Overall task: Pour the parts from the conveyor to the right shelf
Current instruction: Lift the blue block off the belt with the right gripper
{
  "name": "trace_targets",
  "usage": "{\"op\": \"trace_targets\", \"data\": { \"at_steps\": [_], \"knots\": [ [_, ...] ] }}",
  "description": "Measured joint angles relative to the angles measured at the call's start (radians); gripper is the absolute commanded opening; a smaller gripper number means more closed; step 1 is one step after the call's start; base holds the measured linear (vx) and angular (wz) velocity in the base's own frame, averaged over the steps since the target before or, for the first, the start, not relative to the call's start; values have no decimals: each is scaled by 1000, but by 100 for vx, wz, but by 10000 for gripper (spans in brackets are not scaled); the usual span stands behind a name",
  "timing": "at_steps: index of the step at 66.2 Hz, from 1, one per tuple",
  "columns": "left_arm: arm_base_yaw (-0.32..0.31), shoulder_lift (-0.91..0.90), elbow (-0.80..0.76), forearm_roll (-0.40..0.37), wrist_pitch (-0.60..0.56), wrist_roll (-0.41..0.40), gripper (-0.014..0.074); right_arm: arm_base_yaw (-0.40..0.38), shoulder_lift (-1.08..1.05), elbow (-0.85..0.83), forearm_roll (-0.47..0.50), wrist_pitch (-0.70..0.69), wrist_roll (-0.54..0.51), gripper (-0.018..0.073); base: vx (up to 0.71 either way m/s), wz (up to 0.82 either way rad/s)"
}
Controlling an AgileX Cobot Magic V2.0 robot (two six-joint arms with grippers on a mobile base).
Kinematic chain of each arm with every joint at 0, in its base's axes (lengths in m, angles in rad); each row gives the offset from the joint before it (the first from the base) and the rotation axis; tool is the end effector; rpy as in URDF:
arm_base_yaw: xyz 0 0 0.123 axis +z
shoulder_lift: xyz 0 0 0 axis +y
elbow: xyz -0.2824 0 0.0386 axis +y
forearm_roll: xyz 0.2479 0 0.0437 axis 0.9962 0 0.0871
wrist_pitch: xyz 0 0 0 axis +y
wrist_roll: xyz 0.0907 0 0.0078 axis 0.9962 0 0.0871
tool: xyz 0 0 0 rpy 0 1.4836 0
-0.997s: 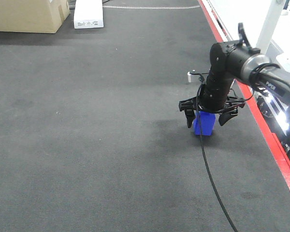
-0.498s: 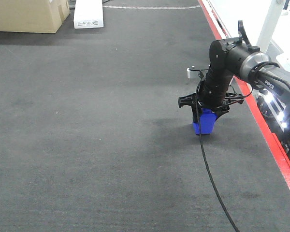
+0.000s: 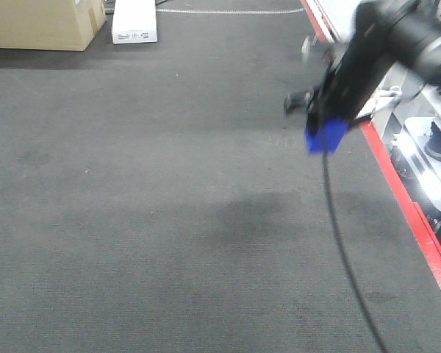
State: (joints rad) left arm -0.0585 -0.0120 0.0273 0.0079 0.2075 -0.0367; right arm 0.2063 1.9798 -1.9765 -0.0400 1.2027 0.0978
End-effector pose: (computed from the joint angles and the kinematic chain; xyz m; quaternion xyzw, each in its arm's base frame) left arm 0.0558 -0.0031 0.1857 0.0106 0.7533 -0.0281 0.6570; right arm 0.4269 0.0859 0.3278 -0.0557 0.9728 0.0144 0.2244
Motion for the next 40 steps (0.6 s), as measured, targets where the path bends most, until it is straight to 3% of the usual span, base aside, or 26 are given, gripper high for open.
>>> {"op": "trace_targets", "data": {
  "at_steps": [14, 40],
  "knots": [
    [0, 0, 0, 0, 0, 0, -6, 0, -262, 187, -6, -120, -30, -5, 0, 0],
    [0, 0, 0, 0, 0, 0, -6, 0, -921, 879, -24, -507, -68, -2, 0, 0]
  ]
}}
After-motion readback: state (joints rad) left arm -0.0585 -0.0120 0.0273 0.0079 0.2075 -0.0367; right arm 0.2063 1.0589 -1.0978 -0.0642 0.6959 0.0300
